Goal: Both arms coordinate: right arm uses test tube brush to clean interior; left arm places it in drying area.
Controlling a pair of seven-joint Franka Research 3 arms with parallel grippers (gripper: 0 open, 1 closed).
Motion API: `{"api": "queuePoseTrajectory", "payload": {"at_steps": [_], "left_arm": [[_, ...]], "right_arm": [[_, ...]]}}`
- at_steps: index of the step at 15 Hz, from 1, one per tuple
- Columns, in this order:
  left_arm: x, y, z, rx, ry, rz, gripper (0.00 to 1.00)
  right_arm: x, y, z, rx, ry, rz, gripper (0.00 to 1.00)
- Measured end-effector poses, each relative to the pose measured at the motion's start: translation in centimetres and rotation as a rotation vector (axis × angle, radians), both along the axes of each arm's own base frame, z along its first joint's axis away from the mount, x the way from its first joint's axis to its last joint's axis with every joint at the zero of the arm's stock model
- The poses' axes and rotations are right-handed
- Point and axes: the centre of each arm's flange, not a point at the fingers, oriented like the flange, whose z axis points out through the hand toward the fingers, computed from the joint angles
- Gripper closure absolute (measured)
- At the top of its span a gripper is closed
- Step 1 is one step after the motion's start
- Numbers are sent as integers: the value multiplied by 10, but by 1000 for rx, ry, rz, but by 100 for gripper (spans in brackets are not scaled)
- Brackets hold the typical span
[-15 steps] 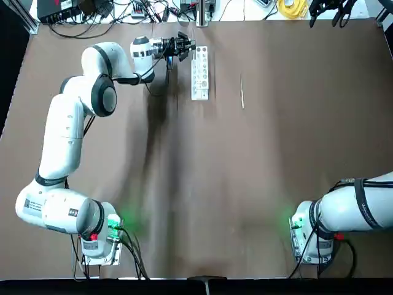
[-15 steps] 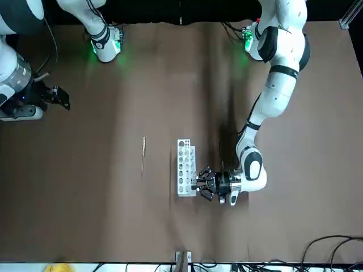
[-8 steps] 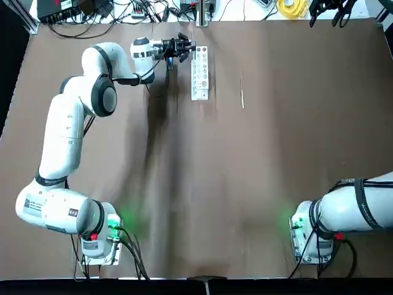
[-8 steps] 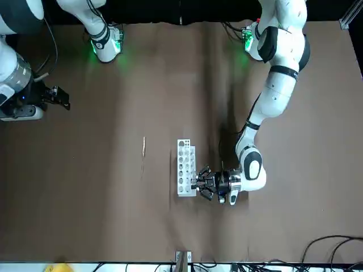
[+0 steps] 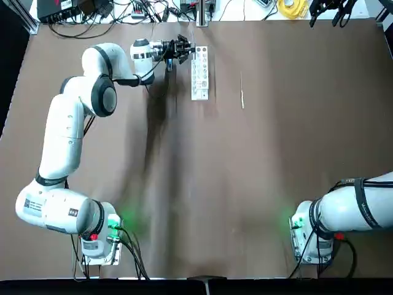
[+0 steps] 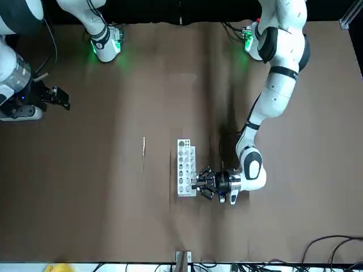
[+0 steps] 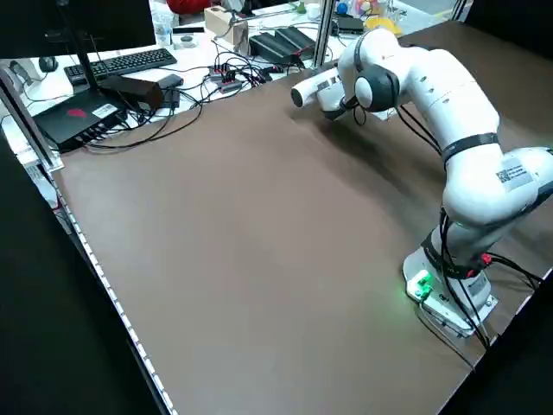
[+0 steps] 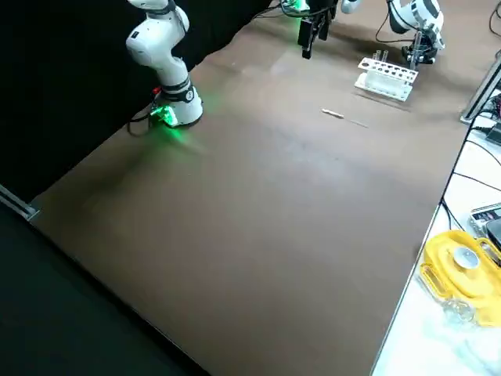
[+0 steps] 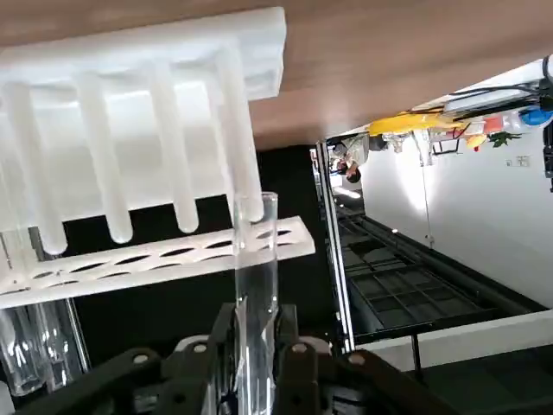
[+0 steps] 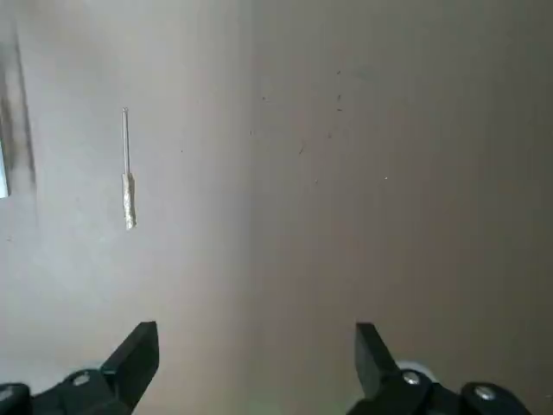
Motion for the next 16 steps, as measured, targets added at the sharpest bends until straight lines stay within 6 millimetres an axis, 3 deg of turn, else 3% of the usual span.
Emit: {"api": "queuePoseTrajectory", "payload": {"at_steps": [11, 16], "left_arm": [[-3, 0, -10, 2, -4, 1, 74], [-4, -1, -11, 2, -2, 0, 30]], "right_arm": [[1, 0, -2, 0, 4, 0, 0], [1, 0, -2, 0, 4, 0, 0]]}}
